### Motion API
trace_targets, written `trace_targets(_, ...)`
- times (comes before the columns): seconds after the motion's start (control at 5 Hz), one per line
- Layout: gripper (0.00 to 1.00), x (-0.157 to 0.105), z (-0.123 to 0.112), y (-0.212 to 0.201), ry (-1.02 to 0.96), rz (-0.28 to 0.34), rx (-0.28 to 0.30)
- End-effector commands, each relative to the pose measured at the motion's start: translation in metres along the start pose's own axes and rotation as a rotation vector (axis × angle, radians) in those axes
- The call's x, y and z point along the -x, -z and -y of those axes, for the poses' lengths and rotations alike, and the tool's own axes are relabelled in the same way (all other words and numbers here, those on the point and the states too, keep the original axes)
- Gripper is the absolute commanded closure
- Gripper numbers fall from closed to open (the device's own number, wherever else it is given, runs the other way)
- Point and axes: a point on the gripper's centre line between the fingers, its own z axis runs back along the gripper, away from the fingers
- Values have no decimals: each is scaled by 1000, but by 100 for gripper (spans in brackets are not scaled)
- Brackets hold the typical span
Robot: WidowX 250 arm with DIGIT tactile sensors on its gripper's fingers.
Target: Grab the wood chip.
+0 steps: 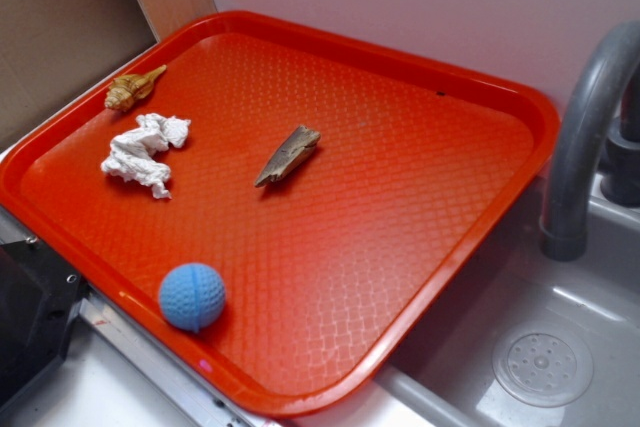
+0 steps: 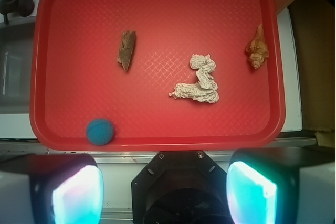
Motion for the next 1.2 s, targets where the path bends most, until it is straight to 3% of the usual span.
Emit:
trace_targets(0.0, 0, 0, 0, 0, 0, 0, 0)
trace_targets(0.2, 0, -24, 17, 19, -41, 18, 0)
trace_targets(0.6, 0, -58, 36, 63, -105, -24, -3)
trace_targets(1.0, 0, -93, 50, 120, -141, -58, -45)
